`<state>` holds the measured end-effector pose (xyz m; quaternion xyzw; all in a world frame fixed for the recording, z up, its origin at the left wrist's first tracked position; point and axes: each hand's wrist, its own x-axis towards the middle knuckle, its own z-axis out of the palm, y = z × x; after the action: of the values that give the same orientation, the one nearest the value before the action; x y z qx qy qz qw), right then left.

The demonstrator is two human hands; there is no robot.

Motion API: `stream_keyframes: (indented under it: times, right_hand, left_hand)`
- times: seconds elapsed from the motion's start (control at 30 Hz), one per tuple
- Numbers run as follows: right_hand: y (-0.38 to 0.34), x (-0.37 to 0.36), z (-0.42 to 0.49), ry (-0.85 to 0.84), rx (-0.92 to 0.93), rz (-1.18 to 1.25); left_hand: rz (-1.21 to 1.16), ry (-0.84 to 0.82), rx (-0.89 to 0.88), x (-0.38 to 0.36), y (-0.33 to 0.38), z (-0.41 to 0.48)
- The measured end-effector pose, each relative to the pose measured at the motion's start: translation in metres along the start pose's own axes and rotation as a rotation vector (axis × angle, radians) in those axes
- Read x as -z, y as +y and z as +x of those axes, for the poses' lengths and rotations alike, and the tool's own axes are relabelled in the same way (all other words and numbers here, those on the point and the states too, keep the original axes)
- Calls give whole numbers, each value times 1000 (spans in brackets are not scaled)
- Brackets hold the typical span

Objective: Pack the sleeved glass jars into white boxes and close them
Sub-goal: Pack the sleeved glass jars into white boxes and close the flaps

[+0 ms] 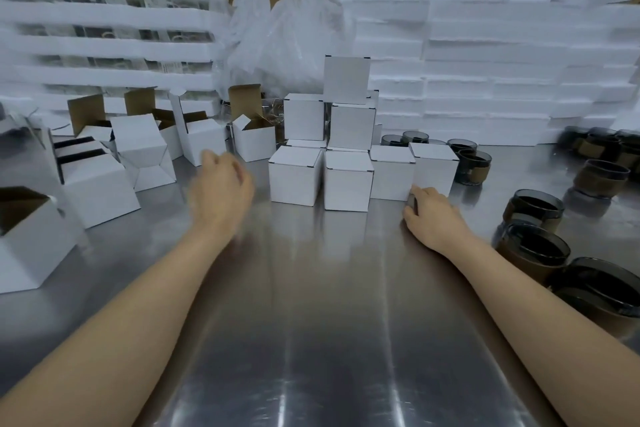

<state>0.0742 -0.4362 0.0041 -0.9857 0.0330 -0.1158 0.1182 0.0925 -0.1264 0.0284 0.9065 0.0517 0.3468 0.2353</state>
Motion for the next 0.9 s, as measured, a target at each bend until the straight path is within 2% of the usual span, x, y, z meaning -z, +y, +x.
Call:
stream_keyframes:
  times: [0.1, 0.17, 0.4, 0.9]
  right_hand:
    - [0, 0, 1, -10, 2, -2]
    - [0, 0, 1, -10, -2, -5]
    - [0, 1, 1, -15, 2, -12]
    - [-1, -2, -1, 52, -29, 101]
  left_hand:
    - [152, 108, 89, 18, -26, 15]
    - [230, 105, 193, 28, -39, 24]
    - [442, -223, 486, 26, -60, 31]
    - [546, -288, 451, 35, -51, 36]
